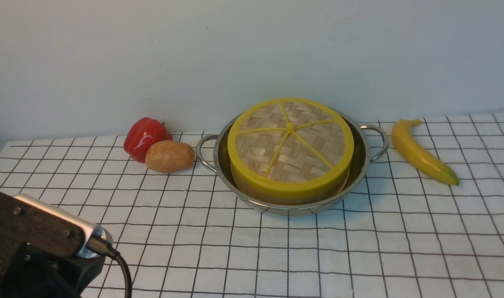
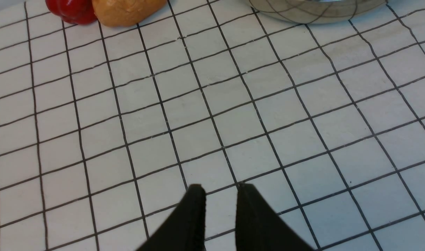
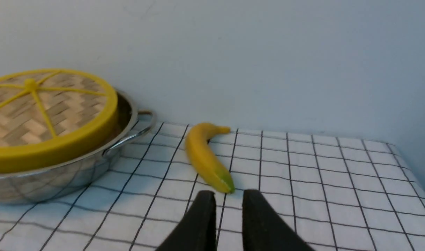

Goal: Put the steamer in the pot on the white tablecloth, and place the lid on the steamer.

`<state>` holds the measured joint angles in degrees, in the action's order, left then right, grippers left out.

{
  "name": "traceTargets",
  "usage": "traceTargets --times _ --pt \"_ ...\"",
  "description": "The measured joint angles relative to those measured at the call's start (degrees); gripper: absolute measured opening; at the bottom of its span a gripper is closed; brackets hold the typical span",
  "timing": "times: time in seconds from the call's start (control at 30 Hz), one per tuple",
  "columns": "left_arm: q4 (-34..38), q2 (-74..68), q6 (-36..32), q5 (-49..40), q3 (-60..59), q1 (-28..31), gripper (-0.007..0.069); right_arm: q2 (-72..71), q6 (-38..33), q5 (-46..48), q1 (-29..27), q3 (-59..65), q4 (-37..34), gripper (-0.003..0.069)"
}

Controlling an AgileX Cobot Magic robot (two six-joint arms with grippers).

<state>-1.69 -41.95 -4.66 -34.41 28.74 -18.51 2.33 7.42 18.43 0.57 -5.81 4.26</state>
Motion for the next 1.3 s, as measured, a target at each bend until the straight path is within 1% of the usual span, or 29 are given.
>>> traceTargets --times 0.13,0.43,0.57,0.9,1.07,1.13,1.2,1.23,1.3 --pt "0.0 0.0 0.0 0.0 0.0 0.0 0.0138 -2.02 0.64 -2.99 -1.51 2.95 -0.79 0.0152" --pt "0.0 -0.04 0.0 0.0 0.0 0.0 0.0149 -2.04 1.42 -3.2 -1.81 4.09 -2.45 0.0169" --pt "0.0 -0.04 0.0 0.0 0.0 0.0 0.0157 -2.04 2.73 -3.25 -1.81 4.09 -2.56 0.0176" --pt "0.0 0.06 0.0 0.0 0.0 0.0 0.0171 -2.04 2.97 -3.25 -1.81 4.09 -2.63 0.02" --pt "-0.69 5.14 -0.54 0.0 0.0 0.01 0.0181 -2.04 2.97 -3.38 -1.81 4.09 -2.67 0.0213" --pt "-1.64 7.59 -1.53 0.0 0.0 0.85 0.0181 -2.04 2.97 -3.38 -1.81 4.09 -2.67 0.0218" --pt "-2.87 13.45 -2.27 0.35 -0.75 4.51 0.0188 -2.04 2.97 -3.45 -1.81 4.09 -2.67 0.0226" --pt "-2.87 13.93 -2.27 0.41 -0.89 4.86 0.0189 -2.04 2.97 -3.45 -1.81 4.09 -2.67 0.0226" --pt "-4.09 19.9 -2.47 2.56 -3.78 9.58 0.0191 -2.04 2.97 -3.45 -1.81 4.09 -2.67 0.0234"
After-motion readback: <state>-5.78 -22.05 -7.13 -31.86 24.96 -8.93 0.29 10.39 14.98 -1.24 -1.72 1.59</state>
